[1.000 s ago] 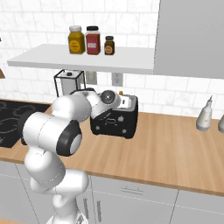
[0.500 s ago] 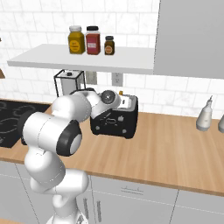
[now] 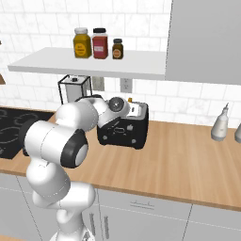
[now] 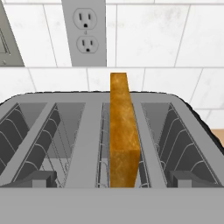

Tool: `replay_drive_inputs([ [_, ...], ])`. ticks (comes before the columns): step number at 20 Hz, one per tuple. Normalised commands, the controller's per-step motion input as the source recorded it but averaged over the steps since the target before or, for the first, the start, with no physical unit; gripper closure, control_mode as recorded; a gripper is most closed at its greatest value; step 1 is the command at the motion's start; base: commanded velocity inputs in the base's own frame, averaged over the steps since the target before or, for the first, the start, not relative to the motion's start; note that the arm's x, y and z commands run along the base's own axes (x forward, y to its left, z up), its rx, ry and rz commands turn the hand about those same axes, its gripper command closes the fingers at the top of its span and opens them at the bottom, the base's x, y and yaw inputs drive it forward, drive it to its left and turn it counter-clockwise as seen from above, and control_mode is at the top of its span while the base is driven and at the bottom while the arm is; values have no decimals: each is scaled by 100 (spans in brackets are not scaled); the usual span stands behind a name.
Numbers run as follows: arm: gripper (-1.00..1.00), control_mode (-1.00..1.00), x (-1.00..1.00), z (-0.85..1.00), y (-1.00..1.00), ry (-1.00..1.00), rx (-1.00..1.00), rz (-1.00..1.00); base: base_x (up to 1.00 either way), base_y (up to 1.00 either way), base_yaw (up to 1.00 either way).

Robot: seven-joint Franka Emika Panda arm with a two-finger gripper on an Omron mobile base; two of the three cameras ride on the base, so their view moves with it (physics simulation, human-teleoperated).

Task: Start the toaster. Once the lever pops up, take the bread to the plate on the dining counter.

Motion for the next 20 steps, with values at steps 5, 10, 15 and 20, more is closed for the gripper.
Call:
replay_drive_inputs([
  [5,-100,-100,0,0,0,0,0,0,0,0,0],
  [10,-100,-100,0,0,0,0,0,0,0,0,0],
  [15,-100,-100,5,0,0,0,0,0,0,0,0],
  [20,-100,-100,9,0,0,0,0,0,0,0,0],
])
